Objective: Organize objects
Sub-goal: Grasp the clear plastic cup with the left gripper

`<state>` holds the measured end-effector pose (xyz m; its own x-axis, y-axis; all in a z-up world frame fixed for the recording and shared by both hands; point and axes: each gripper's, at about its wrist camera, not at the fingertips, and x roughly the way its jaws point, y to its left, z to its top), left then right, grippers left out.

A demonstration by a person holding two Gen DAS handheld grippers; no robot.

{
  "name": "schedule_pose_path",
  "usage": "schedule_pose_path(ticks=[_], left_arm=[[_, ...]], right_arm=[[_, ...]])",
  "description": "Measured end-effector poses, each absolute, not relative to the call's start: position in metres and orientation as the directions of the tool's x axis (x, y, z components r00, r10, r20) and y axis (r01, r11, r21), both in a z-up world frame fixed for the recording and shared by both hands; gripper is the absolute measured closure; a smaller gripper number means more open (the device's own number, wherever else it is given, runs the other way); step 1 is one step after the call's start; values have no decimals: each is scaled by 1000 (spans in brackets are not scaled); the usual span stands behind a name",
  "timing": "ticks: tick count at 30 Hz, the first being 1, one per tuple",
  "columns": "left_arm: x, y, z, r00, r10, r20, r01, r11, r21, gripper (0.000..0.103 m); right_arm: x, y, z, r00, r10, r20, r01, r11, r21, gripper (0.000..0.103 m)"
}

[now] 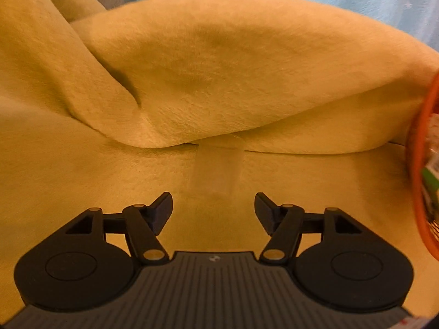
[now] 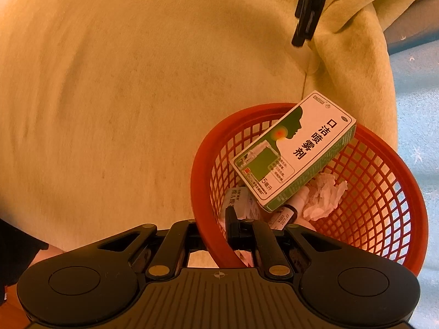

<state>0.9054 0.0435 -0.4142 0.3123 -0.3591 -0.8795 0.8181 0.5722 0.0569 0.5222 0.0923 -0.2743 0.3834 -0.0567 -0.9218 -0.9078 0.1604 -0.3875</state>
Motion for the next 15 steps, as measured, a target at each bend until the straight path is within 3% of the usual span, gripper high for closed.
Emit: schedule_pose_path(ticks=[15], left_arm=[[931, 8, -447, 297, -341, -892, 824, 564, 58, 43]], right_arm=[[526, 85, -276, 386, -6, -922, -912, 150, -383, 99]])
